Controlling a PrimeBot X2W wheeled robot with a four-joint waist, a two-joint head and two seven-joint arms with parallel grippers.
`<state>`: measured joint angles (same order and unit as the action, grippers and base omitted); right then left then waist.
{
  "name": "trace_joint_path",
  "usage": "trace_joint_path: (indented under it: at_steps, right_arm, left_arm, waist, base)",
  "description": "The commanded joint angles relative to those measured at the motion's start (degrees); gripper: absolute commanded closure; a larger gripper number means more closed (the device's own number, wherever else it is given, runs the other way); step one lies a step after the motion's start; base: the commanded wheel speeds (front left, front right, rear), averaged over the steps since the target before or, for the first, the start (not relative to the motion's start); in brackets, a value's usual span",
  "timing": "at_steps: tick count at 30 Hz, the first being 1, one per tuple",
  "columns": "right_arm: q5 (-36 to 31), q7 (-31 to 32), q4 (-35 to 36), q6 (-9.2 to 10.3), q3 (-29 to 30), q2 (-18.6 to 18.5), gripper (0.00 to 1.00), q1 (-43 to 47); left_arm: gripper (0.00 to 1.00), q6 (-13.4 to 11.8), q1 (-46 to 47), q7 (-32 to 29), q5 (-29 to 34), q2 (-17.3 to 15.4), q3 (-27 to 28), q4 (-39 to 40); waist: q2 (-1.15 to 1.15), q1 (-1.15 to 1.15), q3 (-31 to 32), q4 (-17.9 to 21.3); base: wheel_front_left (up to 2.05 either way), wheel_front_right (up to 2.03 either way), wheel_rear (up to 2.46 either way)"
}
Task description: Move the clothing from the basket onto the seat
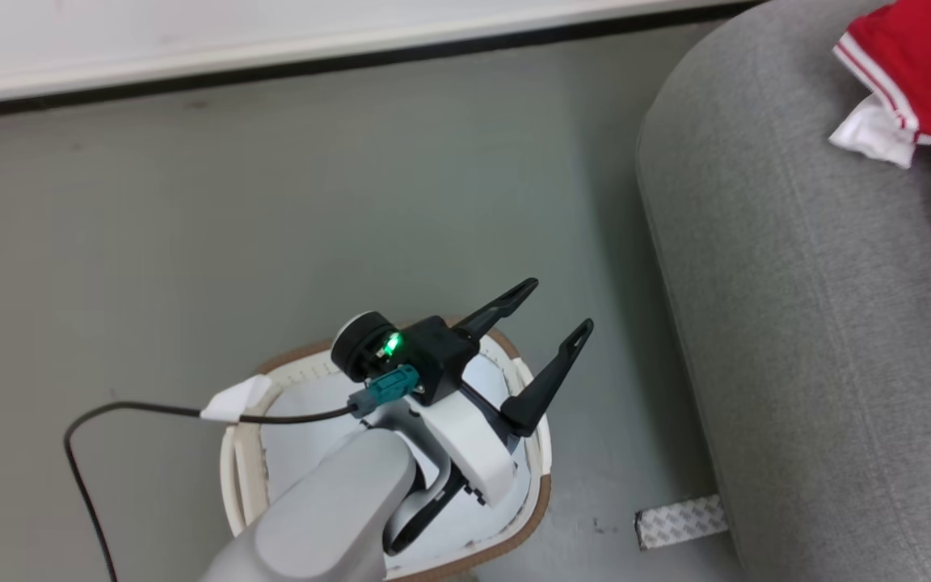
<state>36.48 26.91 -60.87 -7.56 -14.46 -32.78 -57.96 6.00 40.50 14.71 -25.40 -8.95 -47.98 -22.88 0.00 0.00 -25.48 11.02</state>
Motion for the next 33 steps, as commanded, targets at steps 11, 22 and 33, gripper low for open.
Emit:
trace_joint_path:
  at_steps: [11, 22, 33]
  right_arm:
    - [2.59, 1.52, 11.5, 0.15, -9.35, -6.2, 0.0, 8.73]
    - [2.99, -8.56, 24.92, 0.14, -5.69, -6.45, 0.0, 14.91]
    - [-0.85, -24.06, 34.93, 0.14, 4.66, 4.51, 0.0, 25.77]
  left_arm:
    - [0.0, -1.52, -6.29, 0.43, -2.63, -1.08, 3.5, -1.34]
    - [0.0, -4.71, -14.22, 0.43, -4.09, -3.67, 12.98, 2.63]
    - [0.0, -7.84, -21.8, 0.44, -5.01, -6.1, 25.3, 7.1]
  waist:
    - [0.0, 0.0, 15.01, 0.09]
    - [0.0, 0.0, 25.84, -3.99]
    - [0.0, 0.0, 27.64, -8.13]
  base:
    - [0.0, 0.0, 0.0]
    - [0.0, 0.0, 0.0]
    - [0.0, 0.0, 0.0]
